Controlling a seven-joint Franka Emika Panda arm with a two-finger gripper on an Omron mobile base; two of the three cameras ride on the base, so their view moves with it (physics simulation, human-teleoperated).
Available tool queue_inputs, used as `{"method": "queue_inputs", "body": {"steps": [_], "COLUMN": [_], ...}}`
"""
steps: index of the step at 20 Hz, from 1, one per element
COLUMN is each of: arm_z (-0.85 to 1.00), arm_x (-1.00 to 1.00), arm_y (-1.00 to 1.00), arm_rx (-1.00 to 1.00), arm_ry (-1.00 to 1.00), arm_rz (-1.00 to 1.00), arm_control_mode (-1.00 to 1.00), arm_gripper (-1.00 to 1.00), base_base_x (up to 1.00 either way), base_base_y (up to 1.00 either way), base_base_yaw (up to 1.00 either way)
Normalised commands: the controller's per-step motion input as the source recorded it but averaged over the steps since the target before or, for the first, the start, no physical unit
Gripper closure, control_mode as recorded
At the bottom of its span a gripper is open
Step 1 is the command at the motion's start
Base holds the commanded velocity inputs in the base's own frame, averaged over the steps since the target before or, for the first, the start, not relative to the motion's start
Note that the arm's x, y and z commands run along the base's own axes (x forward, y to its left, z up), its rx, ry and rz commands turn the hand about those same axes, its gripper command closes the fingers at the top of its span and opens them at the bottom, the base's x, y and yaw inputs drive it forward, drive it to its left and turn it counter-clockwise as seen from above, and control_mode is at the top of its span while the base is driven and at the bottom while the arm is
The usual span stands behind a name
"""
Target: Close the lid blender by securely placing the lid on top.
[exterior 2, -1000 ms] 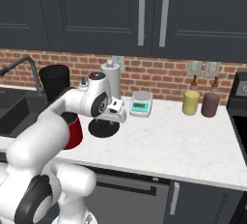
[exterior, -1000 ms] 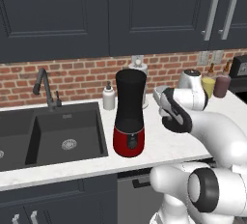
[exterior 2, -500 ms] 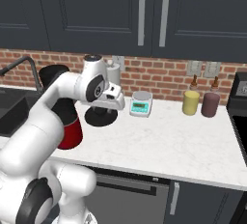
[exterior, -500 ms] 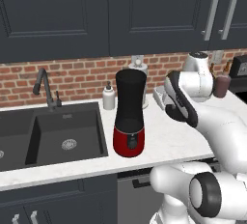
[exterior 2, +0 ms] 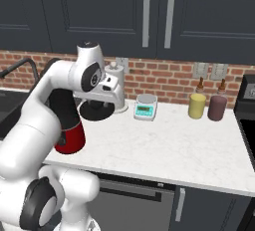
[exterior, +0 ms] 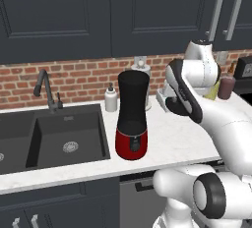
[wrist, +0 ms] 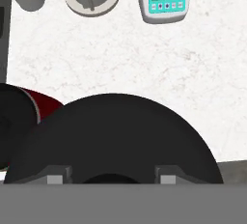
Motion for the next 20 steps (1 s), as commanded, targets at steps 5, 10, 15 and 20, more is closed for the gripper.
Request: {"method": "queue_inputs", "body": {"steps": [5,10,15,20], "arm_z": [0.29,0.35,0.39,0.41], "arm_x": [0.00,0.00,0.00,-0.01], "arm_y": [0.28,0.28,0.29,0.32], "arm_rx": [0.07,0.09,0.09,0.05], "arm_ry": [0.00,0.00,0.00,0.00], "arm_rz": [0.00,0.00,0.00,0.00], "arm_control_mode": [-1.00,-1.00,-1.00,-1.00], "arm_gripper": [1.00,1.00,1.00,1.00], "base_base_x": [0.00,0.00,0.00,0.00], "base_base_y": [0.00,0.00,0.00,0.00], "base_base_yaw": [0.00,0.00,0.00,0.00]}}
